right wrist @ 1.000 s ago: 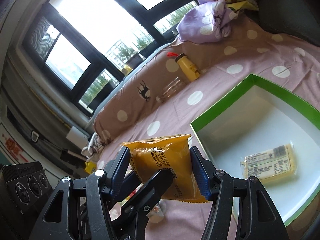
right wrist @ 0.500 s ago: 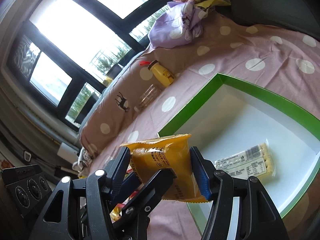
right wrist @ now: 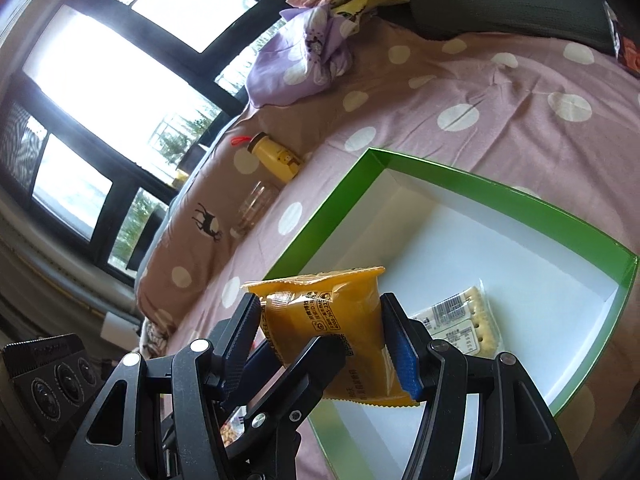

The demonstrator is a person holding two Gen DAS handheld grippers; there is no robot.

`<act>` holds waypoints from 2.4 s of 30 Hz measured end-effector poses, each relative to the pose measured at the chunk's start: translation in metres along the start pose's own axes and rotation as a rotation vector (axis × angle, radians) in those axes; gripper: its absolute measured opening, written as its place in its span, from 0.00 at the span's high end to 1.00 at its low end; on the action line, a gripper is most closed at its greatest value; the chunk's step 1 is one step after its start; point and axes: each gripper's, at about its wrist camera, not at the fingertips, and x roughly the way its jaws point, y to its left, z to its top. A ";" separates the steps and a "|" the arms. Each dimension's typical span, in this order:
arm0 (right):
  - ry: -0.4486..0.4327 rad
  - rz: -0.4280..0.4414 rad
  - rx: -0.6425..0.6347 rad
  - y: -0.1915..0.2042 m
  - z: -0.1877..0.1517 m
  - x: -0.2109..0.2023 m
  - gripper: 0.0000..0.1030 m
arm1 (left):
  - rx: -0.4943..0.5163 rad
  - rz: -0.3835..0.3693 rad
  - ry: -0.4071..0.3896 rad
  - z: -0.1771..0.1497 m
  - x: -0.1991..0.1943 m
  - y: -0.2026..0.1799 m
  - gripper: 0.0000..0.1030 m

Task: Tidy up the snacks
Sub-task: 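Carry the yellow packet into the green box and open the right tool, then move the right tool back toward the remaining snack pile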

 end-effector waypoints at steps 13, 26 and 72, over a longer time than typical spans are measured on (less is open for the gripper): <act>0.029 -0.072 0.067 -0.024 0.004 0.009 0.38 | -0.003 -0.024 0.062 -0.002 0.029 -0.006 0.62; 0.079 -0.116 0.087 -0.030 0.003 0.021 0.38 | -0.067 -0.034 0.120 -0.010 0.040 0.003 0.62; 0.257 -0.069 -0.439 0.144 -0.111 0.090 0.09 | -0.539 0.497 -0.078 -0.125 -0.160 0.194 0.21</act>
